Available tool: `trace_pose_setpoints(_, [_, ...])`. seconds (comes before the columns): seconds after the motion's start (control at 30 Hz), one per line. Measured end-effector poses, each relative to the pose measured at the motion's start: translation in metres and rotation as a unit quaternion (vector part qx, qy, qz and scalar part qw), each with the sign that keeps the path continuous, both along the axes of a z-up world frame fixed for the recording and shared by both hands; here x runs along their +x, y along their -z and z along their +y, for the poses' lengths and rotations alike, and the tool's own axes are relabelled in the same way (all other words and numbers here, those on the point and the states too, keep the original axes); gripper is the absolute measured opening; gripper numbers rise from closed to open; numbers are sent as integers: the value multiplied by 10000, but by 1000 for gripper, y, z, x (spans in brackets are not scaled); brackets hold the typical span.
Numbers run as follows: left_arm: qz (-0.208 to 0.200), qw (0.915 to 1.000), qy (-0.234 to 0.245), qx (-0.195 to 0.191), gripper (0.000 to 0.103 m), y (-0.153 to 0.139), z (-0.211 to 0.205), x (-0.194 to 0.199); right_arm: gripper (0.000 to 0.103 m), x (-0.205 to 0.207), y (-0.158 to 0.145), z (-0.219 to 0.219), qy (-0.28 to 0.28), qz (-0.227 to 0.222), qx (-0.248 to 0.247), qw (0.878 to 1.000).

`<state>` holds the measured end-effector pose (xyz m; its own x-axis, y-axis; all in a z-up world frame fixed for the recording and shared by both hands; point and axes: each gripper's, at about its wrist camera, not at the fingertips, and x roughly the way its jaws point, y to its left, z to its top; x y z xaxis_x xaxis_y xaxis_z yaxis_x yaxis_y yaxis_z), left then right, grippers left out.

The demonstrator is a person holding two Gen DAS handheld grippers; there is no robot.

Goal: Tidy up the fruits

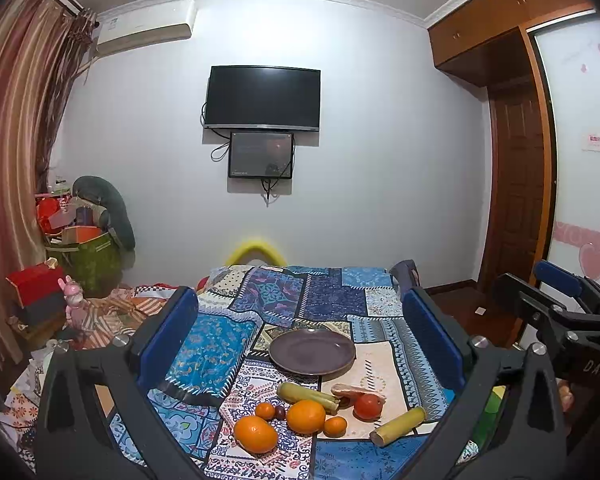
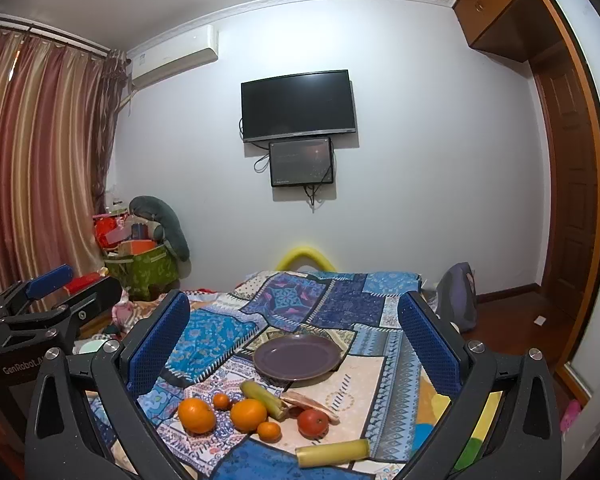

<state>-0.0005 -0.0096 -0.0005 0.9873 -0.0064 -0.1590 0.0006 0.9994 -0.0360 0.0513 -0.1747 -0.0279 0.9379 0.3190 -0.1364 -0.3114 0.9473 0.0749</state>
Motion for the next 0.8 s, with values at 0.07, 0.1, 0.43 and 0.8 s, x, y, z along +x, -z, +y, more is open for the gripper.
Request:
trace_pose_setpoints(0.07, [-8,10000,-6,16,103,-1,-1,0,103,0,0,-1,-6,2,7,10000])
trace_pose_setpoints(0.1, [-10,10000,-3,23,103,-1,-2,1,103,1,0,-1,-11,3,10,10000])
trace_pose_setpoints(0.43, [-44,10000,15,79,103,-2,-3,-2,103,-1,0,-1,-8,-25,-9,10000])
trace_pose_setpoints(0.8, [-47,10000,14,74,103,-1,-3,-3,103,-2,-2,-1,-16,-29,-5,10000])
